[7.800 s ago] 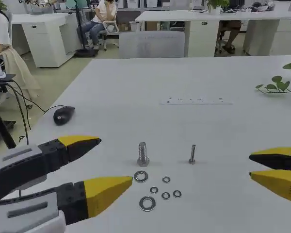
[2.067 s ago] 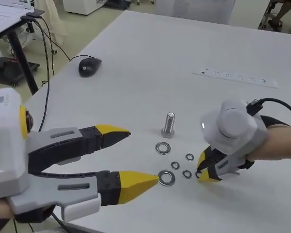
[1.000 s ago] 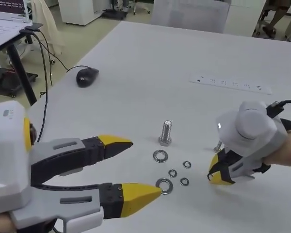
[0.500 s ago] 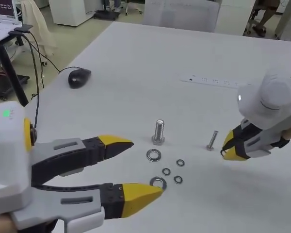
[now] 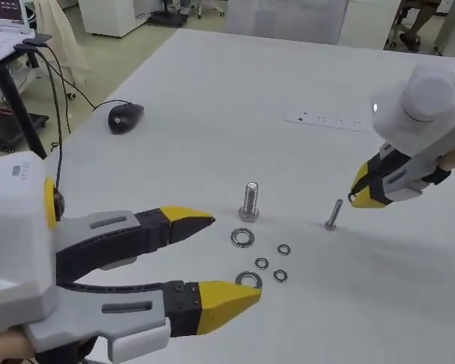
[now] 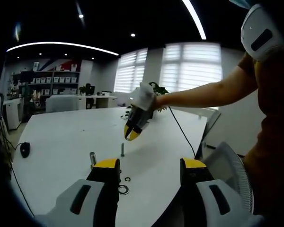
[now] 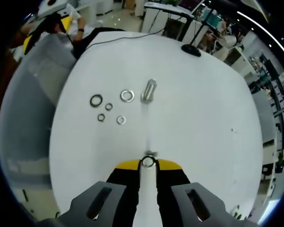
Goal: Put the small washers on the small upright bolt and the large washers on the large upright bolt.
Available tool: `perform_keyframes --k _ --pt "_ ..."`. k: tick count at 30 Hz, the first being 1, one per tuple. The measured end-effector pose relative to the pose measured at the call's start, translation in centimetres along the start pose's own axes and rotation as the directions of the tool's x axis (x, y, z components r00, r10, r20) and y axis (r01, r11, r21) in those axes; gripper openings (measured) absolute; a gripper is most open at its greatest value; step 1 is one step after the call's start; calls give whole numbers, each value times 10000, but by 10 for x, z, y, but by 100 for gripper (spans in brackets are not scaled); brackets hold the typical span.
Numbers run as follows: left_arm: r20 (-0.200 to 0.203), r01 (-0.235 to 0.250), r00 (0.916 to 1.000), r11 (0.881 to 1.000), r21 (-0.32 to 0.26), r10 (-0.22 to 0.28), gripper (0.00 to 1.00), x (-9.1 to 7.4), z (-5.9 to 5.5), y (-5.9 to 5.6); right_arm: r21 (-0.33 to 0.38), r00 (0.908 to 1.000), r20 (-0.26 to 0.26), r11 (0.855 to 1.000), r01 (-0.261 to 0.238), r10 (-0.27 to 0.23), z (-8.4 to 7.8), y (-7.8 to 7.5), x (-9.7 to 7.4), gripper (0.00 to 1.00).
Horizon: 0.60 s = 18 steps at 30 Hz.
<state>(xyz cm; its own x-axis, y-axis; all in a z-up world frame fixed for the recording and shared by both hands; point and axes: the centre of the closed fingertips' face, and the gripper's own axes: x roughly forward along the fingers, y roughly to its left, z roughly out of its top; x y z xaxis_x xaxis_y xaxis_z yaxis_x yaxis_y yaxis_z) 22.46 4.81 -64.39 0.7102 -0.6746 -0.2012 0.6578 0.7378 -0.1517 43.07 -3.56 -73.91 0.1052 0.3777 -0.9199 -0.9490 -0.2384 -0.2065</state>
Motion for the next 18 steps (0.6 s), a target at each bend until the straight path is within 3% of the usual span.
perform_keyframes --k 18 --pt "33 -73 10000 9998 -175 73 50 -1 -3 3 -25 9985 -431 9995 -325 323 -3 -11 19 12"
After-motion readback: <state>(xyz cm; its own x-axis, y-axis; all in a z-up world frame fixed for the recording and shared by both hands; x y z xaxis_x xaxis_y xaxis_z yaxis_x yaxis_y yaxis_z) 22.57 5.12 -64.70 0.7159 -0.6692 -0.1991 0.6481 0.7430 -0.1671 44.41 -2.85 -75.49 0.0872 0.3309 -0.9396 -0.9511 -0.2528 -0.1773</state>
